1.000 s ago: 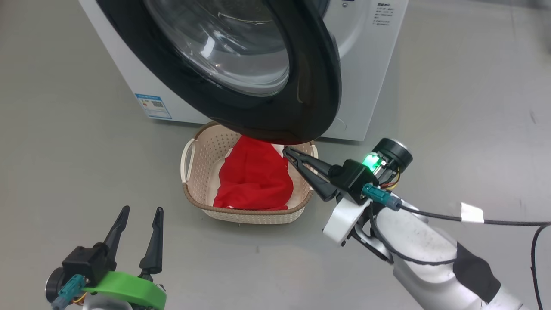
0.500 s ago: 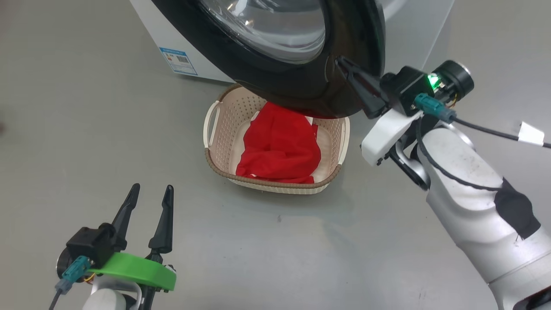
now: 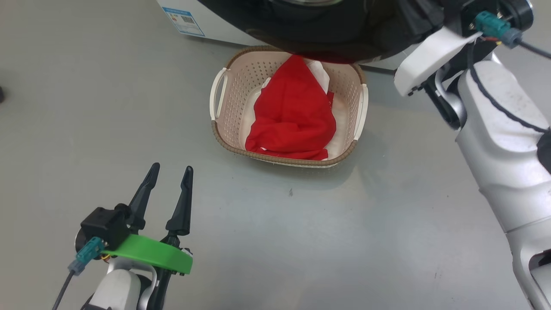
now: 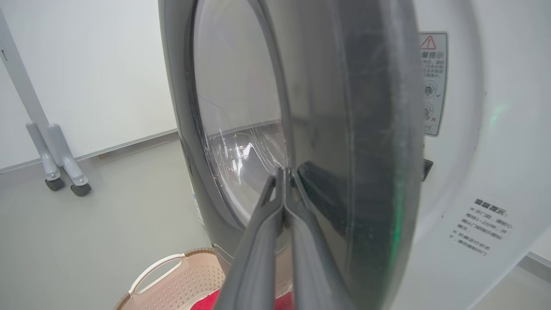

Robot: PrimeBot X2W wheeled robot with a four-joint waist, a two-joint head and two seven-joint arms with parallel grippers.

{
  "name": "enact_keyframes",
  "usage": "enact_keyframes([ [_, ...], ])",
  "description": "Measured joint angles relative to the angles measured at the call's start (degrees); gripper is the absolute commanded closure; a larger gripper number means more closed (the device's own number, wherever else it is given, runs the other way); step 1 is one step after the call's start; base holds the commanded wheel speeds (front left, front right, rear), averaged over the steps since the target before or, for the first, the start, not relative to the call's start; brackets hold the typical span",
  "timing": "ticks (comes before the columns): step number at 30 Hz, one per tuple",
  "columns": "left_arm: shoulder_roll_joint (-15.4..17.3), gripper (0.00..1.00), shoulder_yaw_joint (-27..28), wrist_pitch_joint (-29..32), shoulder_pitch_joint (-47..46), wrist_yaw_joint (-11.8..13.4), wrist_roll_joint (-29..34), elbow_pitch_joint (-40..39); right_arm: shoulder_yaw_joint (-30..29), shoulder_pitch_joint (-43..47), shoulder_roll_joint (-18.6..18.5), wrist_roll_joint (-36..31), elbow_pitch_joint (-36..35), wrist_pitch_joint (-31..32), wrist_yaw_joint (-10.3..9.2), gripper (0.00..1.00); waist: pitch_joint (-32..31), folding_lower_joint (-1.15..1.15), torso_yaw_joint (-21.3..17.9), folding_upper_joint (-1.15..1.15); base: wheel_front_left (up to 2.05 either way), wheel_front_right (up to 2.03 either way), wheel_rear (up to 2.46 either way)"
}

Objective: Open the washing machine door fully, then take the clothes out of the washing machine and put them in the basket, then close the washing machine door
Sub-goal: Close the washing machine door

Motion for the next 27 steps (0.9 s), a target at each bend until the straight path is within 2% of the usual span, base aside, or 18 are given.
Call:
enact_keyframes([
  [6,-0.1,0.00,-1.6,0.0,-2.1,0.0,-0.8,-0.5,-2.3,-6.2,-0.9,0.2,2.3,0.0,-1.72,1.00,2.8,0.00,0.5,0.00,0.00,0.00,0.00],
  [12,-0.4,0.00,-2.6,0.0,-4.2,0.0,-1.4,-0.6,-4.5,-11.5,-2.4,0.0,4.9,-0.1,-4.31,1.00,5.1,0.00,1.3,0.00,0.00,0.00,0.00],
  [14,-0.4,0.00,-2.7,0.0,-4.6,0.0,-1.4,-0.6,-4.9,-12.8,-2.5,0.0,6.0,-0.3,-4.38,1.00,5.6,0.00,1.6,0.00,0.00,0.00,0.00],
  [18,-0.4,0.00,-2.8,0.0,-5.3,0.0,-1.9,-0.5,-5.2,-14.2,-2.2,-0.2,7.6,-0.8,-5.79,1.00,6.5,0.00,2.1,0.00,0.00,0.00,0.00],
  [21,-0.5,0.00,-2.8,0.0,-5.7,0.0,-2.0,-0.5,-5.7,-14.7,-2.1,-0.6,9.4,-1.6,-7.75,1.00,6.7,0.00,2.3,0.00,0.00,0.00,0.00],
  [24,-0.5,0.00,-2.4,0.0,-5.7,0.0,-2.3,-0.4,-6.1,-14.8,-1.3,-1.0,10.6,-2.3,-8.69,1.00,6.6,0.00,2.0,0.00,0.00,0.00,0.00],
  [27,-0.5,0.00,-1.9,0.0,-5.7,0.0,-2.4,-0.1,-6.4,-14.8,-0.4,-0.9,11.6,-2.6,-8.75,1.00,6.3,0.00,1.6,0.00,0.00,0.00,0.00],
])
